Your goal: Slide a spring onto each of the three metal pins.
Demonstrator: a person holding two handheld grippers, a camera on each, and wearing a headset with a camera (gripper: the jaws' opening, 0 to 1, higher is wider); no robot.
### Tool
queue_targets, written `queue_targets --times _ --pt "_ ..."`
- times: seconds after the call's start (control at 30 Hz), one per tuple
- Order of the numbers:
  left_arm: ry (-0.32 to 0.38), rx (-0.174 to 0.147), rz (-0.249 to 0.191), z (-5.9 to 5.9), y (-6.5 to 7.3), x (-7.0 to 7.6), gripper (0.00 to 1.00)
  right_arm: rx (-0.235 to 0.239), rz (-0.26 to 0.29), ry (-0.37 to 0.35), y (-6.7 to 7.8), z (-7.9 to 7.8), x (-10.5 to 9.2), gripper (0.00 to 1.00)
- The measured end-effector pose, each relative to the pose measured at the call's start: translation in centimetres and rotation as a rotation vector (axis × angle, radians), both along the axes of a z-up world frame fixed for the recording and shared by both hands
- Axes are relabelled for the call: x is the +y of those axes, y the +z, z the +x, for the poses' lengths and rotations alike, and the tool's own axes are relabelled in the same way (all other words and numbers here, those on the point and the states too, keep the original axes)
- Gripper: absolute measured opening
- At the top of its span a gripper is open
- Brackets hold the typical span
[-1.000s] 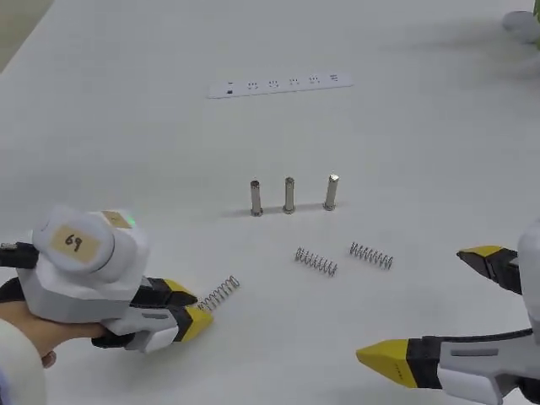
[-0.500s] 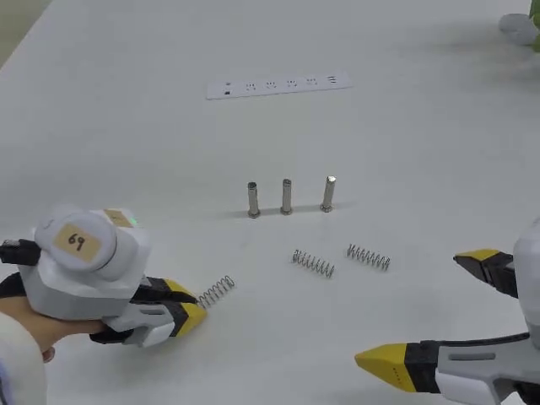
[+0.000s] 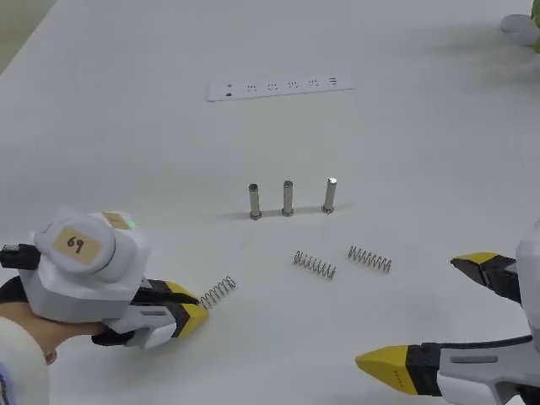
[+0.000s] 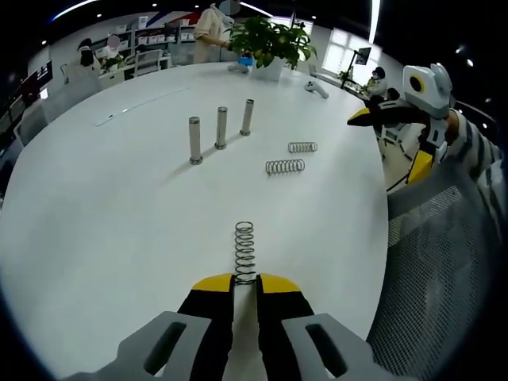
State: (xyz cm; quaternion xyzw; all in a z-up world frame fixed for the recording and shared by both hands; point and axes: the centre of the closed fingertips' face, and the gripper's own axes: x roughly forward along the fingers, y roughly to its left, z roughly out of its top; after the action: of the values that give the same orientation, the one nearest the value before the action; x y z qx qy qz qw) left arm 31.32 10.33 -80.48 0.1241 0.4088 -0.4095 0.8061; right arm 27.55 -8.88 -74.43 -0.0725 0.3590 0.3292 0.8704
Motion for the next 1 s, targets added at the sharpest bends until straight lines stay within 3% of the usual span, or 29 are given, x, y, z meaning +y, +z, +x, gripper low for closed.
queue_targets --times 0.6,1.0 --pt "0.050 0.003 -0.023 0.19 -0.03 0.35 0.03 0.009 0.007 -0.003 -0.22 0.04 -0.31 0.94" --pt "0.077 -0.015 -0.038 0.48 0.57 0.28 0.02 0.012 0.007 -0.001 -0.32 -0.08 -0.41 0.94"
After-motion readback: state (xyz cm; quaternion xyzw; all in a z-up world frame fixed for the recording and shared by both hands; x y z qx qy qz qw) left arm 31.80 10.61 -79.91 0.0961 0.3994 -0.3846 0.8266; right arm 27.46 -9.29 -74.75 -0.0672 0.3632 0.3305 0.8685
